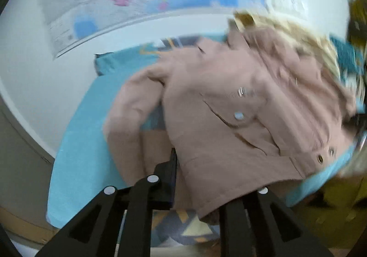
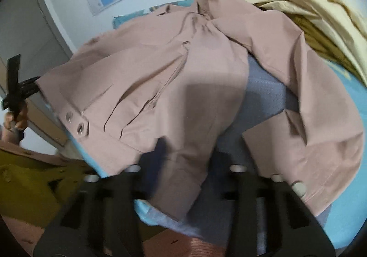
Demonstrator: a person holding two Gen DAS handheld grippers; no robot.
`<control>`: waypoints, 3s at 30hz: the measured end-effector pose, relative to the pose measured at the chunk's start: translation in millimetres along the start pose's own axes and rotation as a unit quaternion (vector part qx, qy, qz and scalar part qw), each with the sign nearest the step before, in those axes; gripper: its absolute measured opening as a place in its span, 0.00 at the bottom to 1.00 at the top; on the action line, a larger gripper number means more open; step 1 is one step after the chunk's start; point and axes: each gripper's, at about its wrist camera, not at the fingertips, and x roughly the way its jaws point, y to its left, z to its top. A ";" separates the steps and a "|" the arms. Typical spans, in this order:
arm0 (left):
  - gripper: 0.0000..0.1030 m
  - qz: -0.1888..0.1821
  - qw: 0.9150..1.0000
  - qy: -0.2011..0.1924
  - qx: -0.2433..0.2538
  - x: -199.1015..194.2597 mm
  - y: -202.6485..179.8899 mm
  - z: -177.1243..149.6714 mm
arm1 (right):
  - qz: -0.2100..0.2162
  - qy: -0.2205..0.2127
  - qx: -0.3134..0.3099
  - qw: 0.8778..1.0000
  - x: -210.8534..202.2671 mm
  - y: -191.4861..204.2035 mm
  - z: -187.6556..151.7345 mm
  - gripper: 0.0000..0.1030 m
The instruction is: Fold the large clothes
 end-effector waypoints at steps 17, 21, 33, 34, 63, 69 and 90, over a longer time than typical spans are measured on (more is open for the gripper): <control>0.87 -0.145 0.966 -0.216 -0.005 -81.4 65.3 10.0 | -0.020 -0.034 -0.025 0.999 22.8 -16.1 93.6 0.59; 0.87 -0.115 0.981 -0.156 0.014 -32.3 44.9 53.7 | -0.056 -0.009 -0.049 0.997 61.4 -13.0 122.1 0.57; 0.86 -0.016 0.997 -0.016 0.075 147.9 -16.8 186.5 | -0.142 -0.060 -0.091 0.984 128.6 -20.7 249.2 0.75; 0.82 -0.013 0.997 0.004 0.076 166.9 -17.5 193.9 | -0.158 -0.045 -0.100 0.981 141.5 -23.4 255.2 0.74; 0.79 -0.045 0.994 -0.056 0.079 170.8 -35.3 207.6 | -0.155 -0.036 0.069 0.985 -26.9 -130.6 104.2 0.83; 0.79 -0.101 0.987 -0.053 0.116 157.6 -76.9 203.1 | -0.141 -0.006 0.058 0.988 -19.2 -116.6 53.0 0.89; 0.80 -0.216 0.972 -0.079 0.053 107.7 -40.8 198.6 | 0.118 -0.047 -0.086 0.988 -78.6 28.3 197.7 0.08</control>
